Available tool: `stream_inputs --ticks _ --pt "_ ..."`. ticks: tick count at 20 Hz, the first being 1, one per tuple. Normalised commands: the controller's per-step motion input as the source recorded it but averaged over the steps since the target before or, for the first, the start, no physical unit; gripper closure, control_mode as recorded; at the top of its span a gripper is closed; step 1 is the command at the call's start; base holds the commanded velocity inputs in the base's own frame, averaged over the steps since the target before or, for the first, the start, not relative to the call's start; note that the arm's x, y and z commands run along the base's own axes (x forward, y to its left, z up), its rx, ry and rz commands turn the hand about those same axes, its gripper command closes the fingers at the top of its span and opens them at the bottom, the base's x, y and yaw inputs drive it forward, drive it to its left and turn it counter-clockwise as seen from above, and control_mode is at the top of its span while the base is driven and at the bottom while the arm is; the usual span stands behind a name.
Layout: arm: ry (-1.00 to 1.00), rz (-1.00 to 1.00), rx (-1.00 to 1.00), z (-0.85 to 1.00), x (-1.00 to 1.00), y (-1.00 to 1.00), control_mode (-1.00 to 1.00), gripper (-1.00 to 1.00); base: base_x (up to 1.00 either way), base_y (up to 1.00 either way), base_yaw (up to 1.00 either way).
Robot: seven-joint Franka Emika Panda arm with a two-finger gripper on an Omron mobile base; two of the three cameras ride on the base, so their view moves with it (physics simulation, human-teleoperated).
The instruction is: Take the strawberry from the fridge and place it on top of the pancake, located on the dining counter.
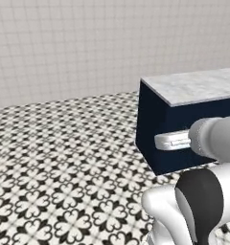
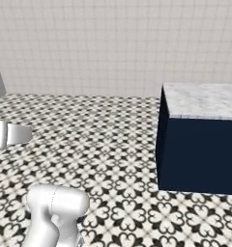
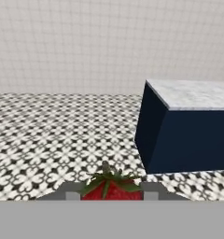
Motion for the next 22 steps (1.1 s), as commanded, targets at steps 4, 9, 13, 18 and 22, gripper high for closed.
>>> stream_inputs --ticks 4,9,13,18,22 --pt "0.0 0.0 0.0 0.0 0.0 0.0 1.0 1.0 1.0 0.63 -0.02" --pt "0.0 0.0 0.0 0.0 0.0 0.0 1.0 1.0 1.0 1.0 -0.02" --pt "0.0 0.0 0.0 0.0 0.0 0.0 1.0 1.0 1.0 1.0 -0.11" --pt "0.0 0.0 0.0 0.0 0.0 0.0 1.0 1.0 1.0 0.83 -0.08" --pt "0.0 0.0 0.0 0.0 0.0 0.0 1.0 1.0 1.0 0.6 -0.01"
